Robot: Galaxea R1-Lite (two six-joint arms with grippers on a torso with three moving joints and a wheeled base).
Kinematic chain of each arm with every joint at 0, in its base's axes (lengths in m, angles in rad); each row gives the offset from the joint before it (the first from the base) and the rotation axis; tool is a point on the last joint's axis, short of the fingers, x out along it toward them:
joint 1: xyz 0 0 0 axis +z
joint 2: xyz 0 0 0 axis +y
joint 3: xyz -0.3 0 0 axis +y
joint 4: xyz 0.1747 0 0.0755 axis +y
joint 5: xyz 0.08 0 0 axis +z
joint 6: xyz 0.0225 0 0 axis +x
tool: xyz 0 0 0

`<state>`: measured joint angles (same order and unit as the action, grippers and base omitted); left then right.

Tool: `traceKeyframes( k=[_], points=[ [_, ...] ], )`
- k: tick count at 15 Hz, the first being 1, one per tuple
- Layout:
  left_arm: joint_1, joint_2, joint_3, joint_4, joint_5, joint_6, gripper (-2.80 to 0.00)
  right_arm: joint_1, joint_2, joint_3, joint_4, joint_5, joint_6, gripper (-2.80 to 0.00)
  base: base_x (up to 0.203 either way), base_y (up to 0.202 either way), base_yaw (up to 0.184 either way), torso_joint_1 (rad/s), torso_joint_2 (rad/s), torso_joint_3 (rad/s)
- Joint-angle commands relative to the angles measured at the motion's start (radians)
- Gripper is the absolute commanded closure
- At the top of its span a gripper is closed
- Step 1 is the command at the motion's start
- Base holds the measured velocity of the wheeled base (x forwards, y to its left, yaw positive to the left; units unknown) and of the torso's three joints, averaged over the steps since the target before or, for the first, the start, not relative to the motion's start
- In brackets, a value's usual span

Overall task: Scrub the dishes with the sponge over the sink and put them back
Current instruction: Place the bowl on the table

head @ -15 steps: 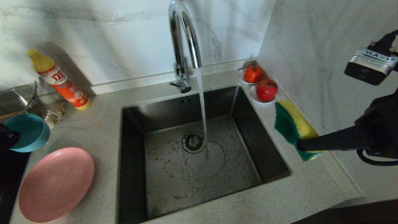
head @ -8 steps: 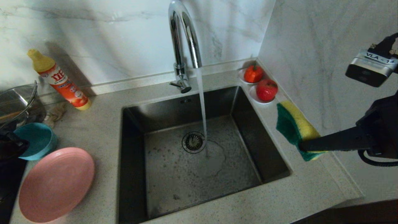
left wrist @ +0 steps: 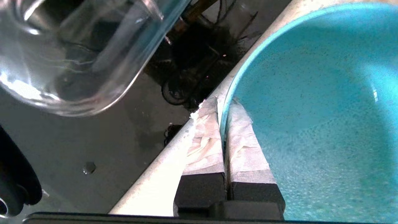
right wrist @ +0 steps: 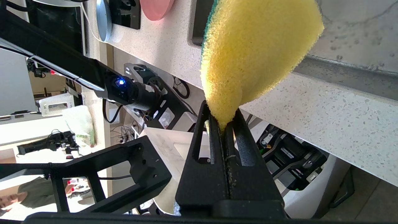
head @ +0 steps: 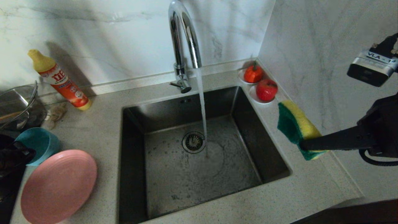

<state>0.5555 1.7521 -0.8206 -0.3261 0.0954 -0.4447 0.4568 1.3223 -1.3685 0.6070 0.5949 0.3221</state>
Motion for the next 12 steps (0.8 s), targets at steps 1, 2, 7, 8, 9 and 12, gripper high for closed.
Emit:
traceKeyframes(
  k=[1,2,7,8,9,12],
  points=[
    [-0.002,0.006,-0.001,-0.008,0.008,-0.005,0.0,0.0,-0.003,0.002,0.004,0.003,0.002,0.0,0.0,0.0,0.0,0.0,0.0,0.0],
    [-0.002,0.003,-0.006,-0.008,0.012,-0.006,0.0,0.0,-0.005,0.002,0.004,0.003,0.002,0.0,0.0,0.0,0.0,0.0,0.0,0.0],
    [0.0,-0.029,-0.029,0.024,0.021,-0.015,0.0,0.0,-0.012,0.001,0.005,0.003,0.002,0.0,0.0,0.0,0.0,0.0,0.0,0.0],
    [0.0,-0.039,-0.028,0.044,0.02,-0.014,-2.8,0.0,-0.014,0.0,0.005,0.003,0.002,0.0,0.0,0.0,0.0,0.0,0.0,0.0],
    [-0.001,-0.036,-0.029,0.045,0.021,-0.015,-2.8,0.001,-0.017,0.002,0.007,0.004,0.002,0.0,0.0,0.0,0.0,0.0,0.0,0.0],
    [-0.001,-0.023,-0.031,0.035,0.021,-0.015,-2.8,0.0,-0.02,0.008,0.007,0.003,0.002,0.0,0.0,0.0,0.0,0.0,0.0,0.0]
  ],
)
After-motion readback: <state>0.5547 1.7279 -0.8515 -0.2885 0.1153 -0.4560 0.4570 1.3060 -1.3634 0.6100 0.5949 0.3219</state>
